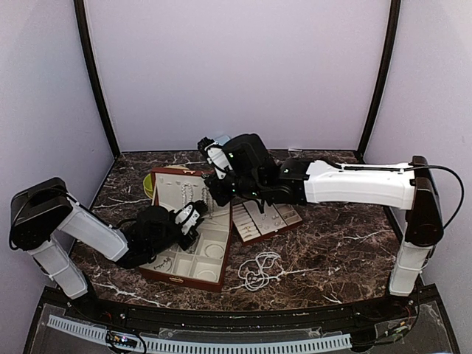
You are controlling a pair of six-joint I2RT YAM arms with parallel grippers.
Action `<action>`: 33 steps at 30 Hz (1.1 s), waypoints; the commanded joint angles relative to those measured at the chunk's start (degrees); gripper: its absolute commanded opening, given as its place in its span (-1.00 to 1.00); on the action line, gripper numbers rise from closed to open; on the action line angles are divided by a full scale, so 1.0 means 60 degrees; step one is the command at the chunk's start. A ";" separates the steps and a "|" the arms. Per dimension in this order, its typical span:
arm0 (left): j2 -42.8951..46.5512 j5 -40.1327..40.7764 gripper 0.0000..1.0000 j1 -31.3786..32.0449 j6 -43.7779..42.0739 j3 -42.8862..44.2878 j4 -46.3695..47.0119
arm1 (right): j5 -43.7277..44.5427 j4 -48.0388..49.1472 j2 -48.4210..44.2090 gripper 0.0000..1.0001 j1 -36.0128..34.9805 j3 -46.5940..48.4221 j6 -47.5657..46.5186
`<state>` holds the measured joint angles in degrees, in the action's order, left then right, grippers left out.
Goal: Organize the mixed jewelry
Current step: Pick up the compartment pouch from the jewelry box, then adjust the necklace on the necklace hanger.
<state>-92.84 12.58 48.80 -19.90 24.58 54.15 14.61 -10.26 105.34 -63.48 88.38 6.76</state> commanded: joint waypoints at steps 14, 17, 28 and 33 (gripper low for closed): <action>0.0359 -0.0133 -0.89 0.0297 0.0121 -0.0432 -0.0196 | 0.0147 0.0751 -0.0084 -0.94 -0.0094 0.0427 -0.0040; 0.0504 -0.0174 -0.89 0.0301 0.0276 -0.0446 -0.0192 | 0.0058 0.0750 -0.0011 -0.94 -0.0102 0.0246 -0.0083; 0.0779 -0.0218 -0.89 0.0303 0.0551 -0.0456 -0.0196 | -0.0576 0.0644 0.0158 -0.95 -0.0200 -0.0423 0.0031; 0.0745 -0.0244 -0.89 0.0303 0.0577 -0.0441 -0.0186 | -0.0745 0.0568 0.0382 -0.96 -0.0230 -0.0502 0.0055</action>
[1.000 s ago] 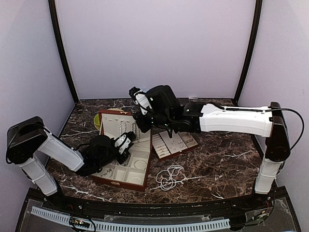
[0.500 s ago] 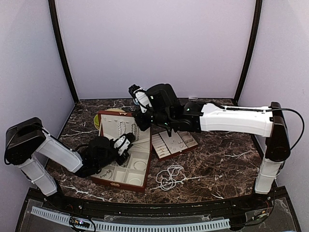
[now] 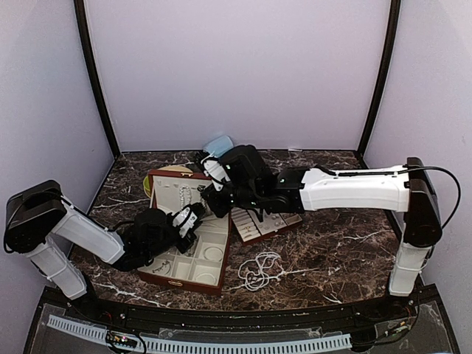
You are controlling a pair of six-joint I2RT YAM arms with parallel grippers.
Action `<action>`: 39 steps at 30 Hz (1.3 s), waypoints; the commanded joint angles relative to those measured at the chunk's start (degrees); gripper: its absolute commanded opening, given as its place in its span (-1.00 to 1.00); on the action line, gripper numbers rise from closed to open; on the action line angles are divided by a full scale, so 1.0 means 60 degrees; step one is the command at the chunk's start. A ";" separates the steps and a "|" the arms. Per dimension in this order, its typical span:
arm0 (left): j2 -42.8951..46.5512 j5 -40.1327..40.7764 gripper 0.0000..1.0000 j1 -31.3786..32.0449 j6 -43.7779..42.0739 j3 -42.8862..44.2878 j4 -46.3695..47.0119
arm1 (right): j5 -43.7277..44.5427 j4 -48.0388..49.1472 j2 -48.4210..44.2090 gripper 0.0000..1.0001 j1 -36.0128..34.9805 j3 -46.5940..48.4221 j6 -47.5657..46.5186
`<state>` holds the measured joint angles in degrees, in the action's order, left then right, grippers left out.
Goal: Organize the mixed jewelry
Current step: Adjust the necklace on the necklace hanger.
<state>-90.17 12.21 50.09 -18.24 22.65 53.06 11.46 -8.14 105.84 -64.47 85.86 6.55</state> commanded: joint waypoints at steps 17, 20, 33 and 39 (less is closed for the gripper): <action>0.0411 -0.0189 -0.89 0.0090 0.0272 -0.0212 0.0116 | 0.0374 -0.0838 0.1307 -0.97 0.0120 0.0800 0.0235; 0.0449 -0.0207 -0.90 0.0089 0.0271 -0.0246 0.0202 | 0.0398 -0.1175 0.1485 -0.98 0.0161 0.1061 0.0202; 0.0723 -0.0292 -0.91 0.0116 0.0227 -0.0449 0.0371 | 0.0385 -0.2302 0.1925 -0.96 0.0278 0.1714 0.0342; 0.0706 -0.0328 -0.91 0.0119 0.0363 -0.0373 0.0332 | -0.0135 -0.2255 0.1865 -0.94 0.0278 0.1459 0.0250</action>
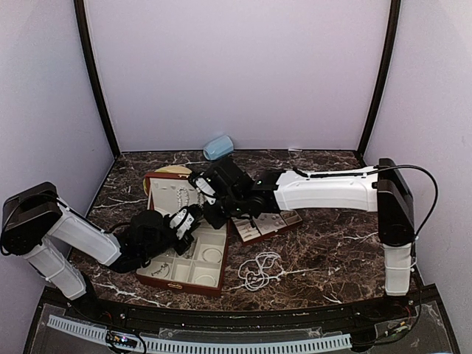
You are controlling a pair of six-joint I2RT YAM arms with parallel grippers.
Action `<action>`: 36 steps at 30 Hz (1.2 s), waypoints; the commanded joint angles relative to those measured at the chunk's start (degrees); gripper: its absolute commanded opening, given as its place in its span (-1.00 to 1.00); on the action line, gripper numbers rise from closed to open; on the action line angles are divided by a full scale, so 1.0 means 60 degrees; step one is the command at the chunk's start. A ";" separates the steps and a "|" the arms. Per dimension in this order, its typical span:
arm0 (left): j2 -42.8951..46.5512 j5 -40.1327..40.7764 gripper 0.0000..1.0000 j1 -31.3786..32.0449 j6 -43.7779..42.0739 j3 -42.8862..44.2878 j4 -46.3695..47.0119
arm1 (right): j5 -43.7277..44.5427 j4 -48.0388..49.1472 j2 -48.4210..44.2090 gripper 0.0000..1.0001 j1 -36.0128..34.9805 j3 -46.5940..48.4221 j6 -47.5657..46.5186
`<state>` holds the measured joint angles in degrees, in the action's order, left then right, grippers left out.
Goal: Organize the mixed jewelry
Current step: Adjust the necklace on the necklace hanger.
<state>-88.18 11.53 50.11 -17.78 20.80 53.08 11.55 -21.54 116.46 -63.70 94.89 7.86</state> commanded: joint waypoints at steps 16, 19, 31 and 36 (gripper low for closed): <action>0.0294 -0.0255 -0.91 0.0111 0.0517 0.0044 0.0294 | -0.1746 0.0978 -0.0827 -0.85 0.0114 -0.0969 -0.0362; 0.0271 -0.0297 -0.91 0.0115 0.0517 0.0062 0.0294 | -0.1534 0.0942 -0.0822 -0.85 0.0126 -0.0865 -0.0304; 0.0456 -0.0362 -0.92 0.0104 0.0434 -0.0236 0.0740 | -0.0124 -0.0024 -0.0430 -0.88 0.0358 -0.0190 -0.0112; 0.0573 -0.0413 -0.93 0.0127 0.0305 -0.0371 0.0803 | -0.0181 -0.0529 -0.0193 -0.88 0.0464 0.0191 -0.0174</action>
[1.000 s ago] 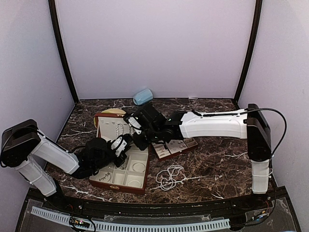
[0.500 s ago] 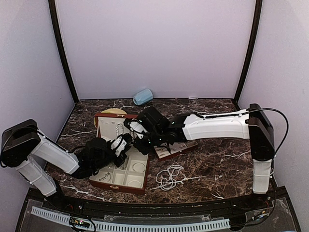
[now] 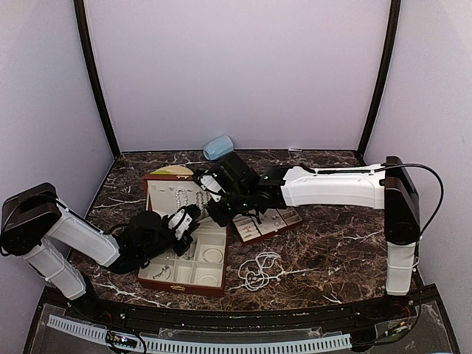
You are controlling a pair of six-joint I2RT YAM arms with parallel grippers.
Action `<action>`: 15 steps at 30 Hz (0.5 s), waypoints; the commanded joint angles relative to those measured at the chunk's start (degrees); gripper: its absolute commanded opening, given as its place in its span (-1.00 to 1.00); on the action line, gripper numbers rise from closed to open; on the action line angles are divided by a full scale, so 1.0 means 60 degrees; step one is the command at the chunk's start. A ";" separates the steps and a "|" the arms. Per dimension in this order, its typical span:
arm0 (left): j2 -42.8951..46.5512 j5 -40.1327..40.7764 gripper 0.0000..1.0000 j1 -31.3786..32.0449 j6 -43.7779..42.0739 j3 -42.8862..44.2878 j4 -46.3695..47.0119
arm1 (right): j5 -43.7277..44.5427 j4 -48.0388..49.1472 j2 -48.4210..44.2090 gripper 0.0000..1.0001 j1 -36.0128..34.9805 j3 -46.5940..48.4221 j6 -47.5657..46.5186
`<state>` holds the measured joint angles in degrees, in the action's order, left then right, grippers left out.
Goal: Organize the mixed jewelry
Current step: Adjust the necklace on the necklace hanger.
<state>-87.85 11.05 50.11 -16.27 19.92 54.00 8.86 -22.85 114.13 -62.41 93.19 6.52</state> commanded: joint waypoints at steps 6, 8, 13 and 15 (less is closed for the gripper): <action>0.0559 -0.0623 -0.95 0.0129 -0.0220 -0.0285 0.0633 | 0.0117 -0.0853 0.0489 -0.87 0.0310 0.0895 -0.0165; 0.0520 -0.0770 -0.95 0.0134 -0.0319 -0.0282 0.0567 | -0.0021 -0.1006 0.0586 -0.86 0.0318 0.1048 -0.0256; 0.0522 -0.0999 -0.97 0.0208 -0.0526 -0.0279 0.0551 | -0.0392 -0.1423 0.1010 -0.86 0.0313 0.1549 -0.0354; 0.0503 -0.1049 -0.97 0.0244 -0.0608 -0.0274 0.0571 | -0.0449 -0.1549 0.1155 -0.85 0.0310 0.1673 -0.0357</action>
<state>-87.02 10.20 50.09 -18.83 18.90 54.26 6.48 -30.74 118.21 -61.67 101.03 4.97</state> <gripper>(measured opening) 0.037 0.090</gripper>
